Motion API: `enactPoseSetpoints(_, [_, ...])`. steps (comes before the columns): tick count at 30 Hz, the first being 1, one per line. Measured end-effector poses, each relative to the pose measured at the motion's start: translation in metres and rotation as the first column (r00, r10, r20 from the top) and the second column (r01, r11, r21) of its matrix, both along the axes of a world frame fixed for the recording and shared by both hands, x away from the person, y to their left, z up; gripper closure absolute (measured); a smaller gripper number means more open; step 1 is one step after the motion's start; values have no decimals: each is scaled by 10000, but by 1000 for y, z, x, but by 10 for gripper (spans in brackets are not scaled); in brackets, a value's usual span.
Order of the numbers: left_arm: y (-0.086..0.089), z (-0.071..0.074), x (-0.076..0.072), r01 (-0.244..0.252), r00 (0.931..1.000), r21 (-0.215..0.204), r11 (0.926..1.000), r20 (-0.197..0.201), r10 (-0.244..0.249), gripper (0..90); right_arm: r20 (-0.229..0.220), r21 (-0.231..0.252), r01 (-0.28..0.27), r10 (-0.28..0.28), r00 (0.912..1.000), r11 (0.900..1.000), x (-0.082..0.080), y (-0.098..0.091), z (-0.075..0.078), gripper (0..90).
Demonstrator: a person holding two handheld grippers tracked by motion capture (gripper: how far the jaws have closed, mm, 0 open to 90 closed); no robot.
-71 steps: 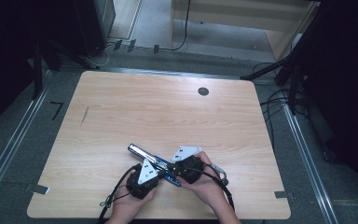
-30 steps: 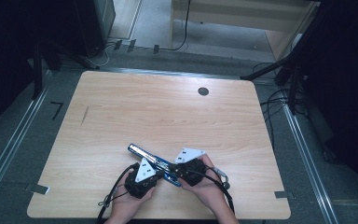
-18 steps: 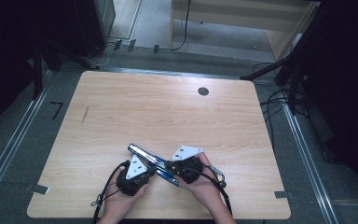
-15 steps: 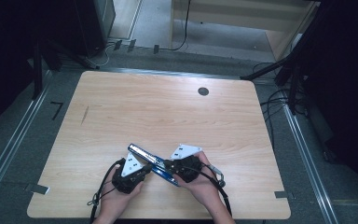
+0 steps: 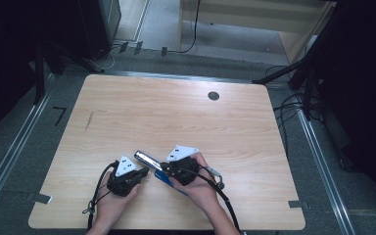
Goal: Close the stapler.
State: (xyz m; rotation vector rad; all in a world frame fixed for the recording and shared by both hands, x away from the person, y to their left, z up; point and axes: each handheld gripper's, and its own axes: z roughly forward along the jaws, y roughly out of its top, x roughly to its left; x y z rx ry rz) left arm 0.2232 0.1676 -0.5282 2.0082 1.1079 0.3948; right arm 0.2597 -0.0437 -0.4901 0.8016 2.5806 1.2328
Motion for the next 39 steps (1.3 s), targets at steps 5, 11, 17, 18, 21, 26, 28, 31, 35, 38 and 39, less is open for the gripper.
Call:
enactPoseSetpoints(5, [1, -2, 3, -138, 9999, 114, 9998, -8, 138, 900, -35, -83, 35, -35, 10000, 10000, 6, 8, -1, 900])
enactPoseSetpoints(11, [2, -3, 6, -265, 9996, 60, 9996, -111, 265, 900, -21, -167, 2, -2, 10000, 9999, 12, 16, -3, 900])
enactPoseSetpoints(17, [3, -3, 9, -483, 9985, -31, 9988, -263, 482, 900, 46, -246, 24, -23, 10000, 9997, 16, 23, -5, 900])
enactPoseSetpoints(18, [2, -3, 10, -463, 9985, 15, 9989, -284, 464, 900, 32, -271, 16, -15, 10000, 9996, 16, 24, -6, 900])
enactPoseSetpoints(21, [1, -4, 11, -470, 9982, 136, 9988, -379, 474, 900, 14, -327, 0, 1, 10000, 9995, 18, 27, -6, 900])
enactPoseSetpoints(26, [-3, -4, 11, -664, 9973, 405, 9970, -276, 676, 900, 100, -413, -67, 71, 9999, 9991, 20, 34, -7, 900])
enactPoseSetpoints(28, [-3, -4, 12, -731, 9969, 399, 9965, -252, 741, 900, 126, -462, -102, 108, 9999, 9989, 20, 36, -8, 900])
enactPoseSetpoints(31, [-3, -4, 12, -758, 9968, 408, 9963, -233, 768, 900, 186, -507, -94, 104, 9998, 9987, 21, 38, -9, 900])
enactPoseSetpoints(35, [-4, -4, 11, -751, 9970, 398, 9964, -169, 759, 900, 174, -467, -54, 62, 9998, 9989, 21, 39, -9, 900])
enactPoseSetpoints(38, [-4, -3, 10, -832, 9965, 352, 9959, -71, 835, 900, 193, -437, -65, 74, 9998, 9990, 21, 38, -8, 900])
enactPoseSetpoints(39, [-4, -2, 10, -846, 9964, 335, 9959, -4, 846, 900, 196, -419, -64, 72, 9998, 9991, 21, 38, -8, 900])
